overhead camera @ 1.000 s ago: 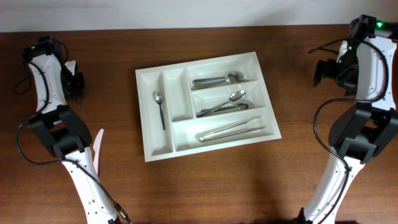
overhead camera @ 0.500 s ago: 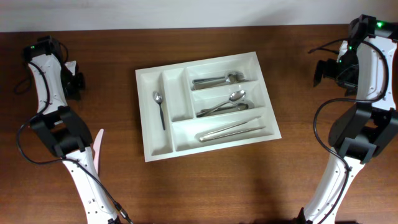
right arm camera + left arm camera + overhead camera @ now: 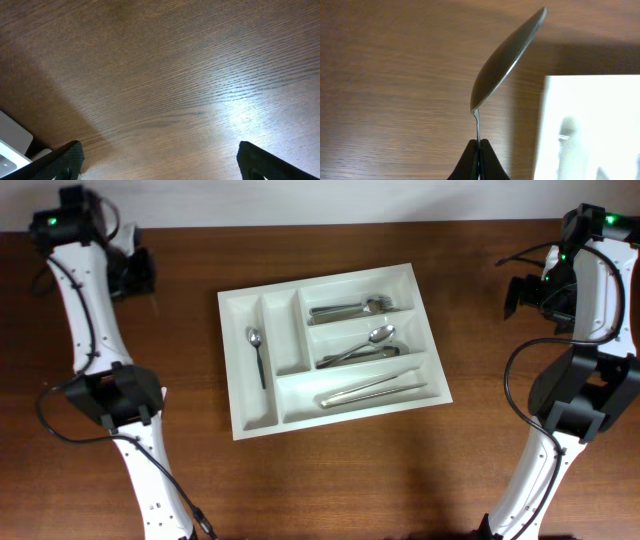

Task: Pack container
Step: 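Carry the spoon into the left compartment beside the first spoon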

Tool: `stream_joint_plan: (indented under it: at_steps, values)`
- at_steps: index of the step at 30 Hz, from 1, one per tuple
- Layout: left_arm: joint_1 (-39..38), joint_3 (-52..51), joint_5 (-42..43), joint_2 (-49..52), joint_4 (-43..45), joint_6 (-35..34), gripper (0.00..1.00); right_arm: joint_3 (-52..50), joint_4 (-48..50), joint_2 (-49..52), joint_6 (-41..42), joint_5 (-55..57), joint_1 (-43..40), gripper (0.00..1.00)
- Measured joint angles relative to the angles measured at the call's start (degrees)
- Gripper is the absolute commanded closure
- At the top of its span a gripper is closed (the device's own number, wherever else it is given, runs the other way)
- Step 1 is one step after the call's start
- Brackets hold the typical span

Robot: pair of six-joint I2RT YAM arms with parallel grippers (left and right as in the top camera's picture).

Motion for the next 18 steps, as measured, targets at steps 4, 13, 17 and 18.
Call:
stream_joint_plan:
  at_steps: [4,13,17,18]
  values:
    - [-5.0,-1.7,0.3,-7.3,0.0,-2.0,0.98,0.0,0.0,0.0,0.0,0.0,0.0,0.01]
    - [-13.1,-26.5,-0.6,-24.9,-0.2,-7.5,0.98,0.0,0.0,0.0,0.0,0.0,0.0,0.01]
    - [-14.9,-34.8,-1.0,-25.3,-0.1,-11.8,0.98,0.0,0.0,0.0,0.0,0.0,0.0,0.01]
    - [-15.4,-36.6,-1.1,-25.3,-0.1,-12.9,0.98,0.0,0.0,0.0,0.0,0.0,0.0,0.01]
